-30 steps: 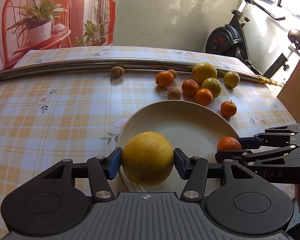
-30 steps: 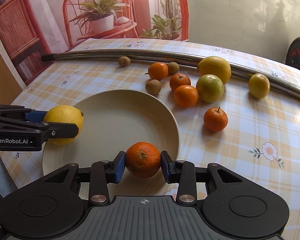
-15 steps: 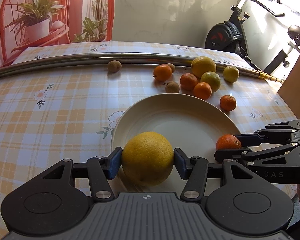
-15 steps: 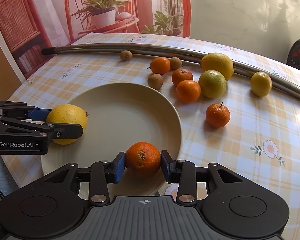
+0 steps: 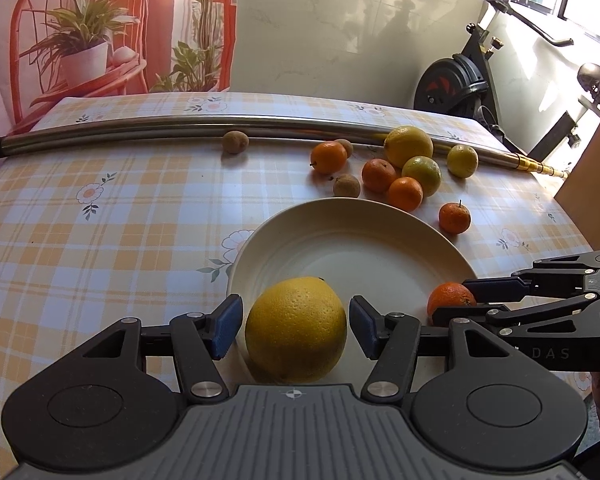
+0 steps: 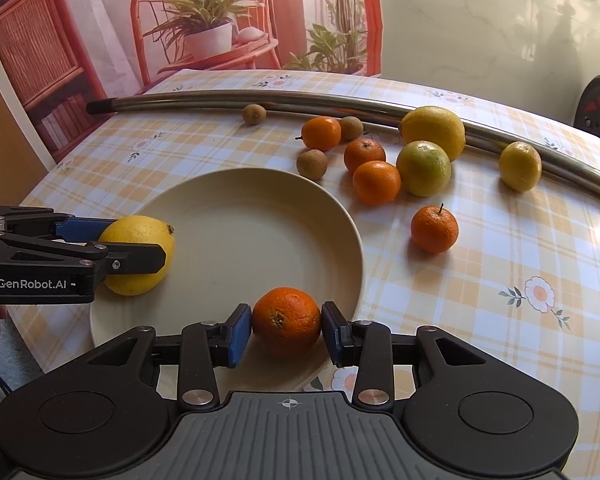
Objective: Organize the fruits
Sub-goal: 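Carry the grapefruit and mandarin over the white plate with both grippers, then lower both fruits into the white plate and open both grippers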
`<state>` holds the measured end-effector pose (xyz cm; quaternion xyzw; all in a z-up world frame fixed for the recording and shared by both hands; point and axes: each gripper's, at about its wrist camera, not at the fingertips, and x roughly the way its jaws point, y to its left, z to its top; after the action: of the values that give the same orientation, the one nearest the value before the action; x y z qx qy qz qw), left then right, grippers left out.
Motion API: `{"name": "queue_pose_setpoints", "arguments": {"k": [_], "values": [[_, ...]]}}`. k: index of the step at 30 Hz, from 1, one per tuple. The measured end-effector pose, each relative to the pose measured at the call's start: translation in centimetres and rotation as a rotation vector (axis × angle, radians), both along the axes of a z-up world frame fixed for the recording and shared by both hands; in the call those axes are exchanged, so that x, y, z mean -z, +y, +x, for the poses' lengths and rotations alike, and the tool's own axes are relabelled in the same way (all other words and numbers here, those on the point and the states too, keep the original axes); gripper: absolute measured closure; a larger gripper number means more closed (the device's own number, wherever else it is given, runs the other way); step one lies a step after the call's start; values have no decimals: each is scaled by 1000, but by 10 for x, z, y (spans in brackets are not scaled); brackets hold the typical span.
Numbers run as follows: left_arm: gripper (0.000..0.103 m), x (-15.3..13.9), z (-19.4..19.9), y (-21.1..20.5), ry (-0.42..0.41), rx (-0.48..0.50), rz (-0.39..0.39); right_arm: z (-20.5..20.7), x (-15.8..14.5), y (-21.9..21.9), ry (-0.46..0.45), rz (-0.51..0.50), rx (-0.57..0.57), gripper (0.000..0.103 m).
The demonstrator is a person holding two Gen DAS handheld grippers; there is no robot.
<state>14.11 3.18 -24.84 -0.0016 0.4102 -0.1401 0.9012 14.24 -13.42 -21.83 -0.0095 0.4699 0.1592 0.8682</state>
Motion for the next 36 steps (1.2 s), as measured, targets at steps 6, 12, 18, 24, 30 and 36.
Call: {"name": "queue_pose_setpoints", "arguments": {"k": [6, 12, 18, 24, 30, 36], "values": [[40, -7, -2, -1, -24, 7, -7, -2, -7, -6, -20, 23, 16, 67], [40, -16, 0, 0, -42, 4, -25, -2, -16, -10, -45, 36, 20, 66], [40, -30, 7, 8, -51, -31, -63, 0, -26, -17, -83, 41, 35, 66], [40, -49, 22, 21, -82, -86, -85, 10, -39, -35, -128, 46, 80, 66], [40, -66, 40, 35, -119, -132, -70, 25, -51, -63, -163, 44, 153, 66], [36, -77, 64, 40, -143, -141, -50, 41, -58, -89, -189, 38, 221, 65]]}}
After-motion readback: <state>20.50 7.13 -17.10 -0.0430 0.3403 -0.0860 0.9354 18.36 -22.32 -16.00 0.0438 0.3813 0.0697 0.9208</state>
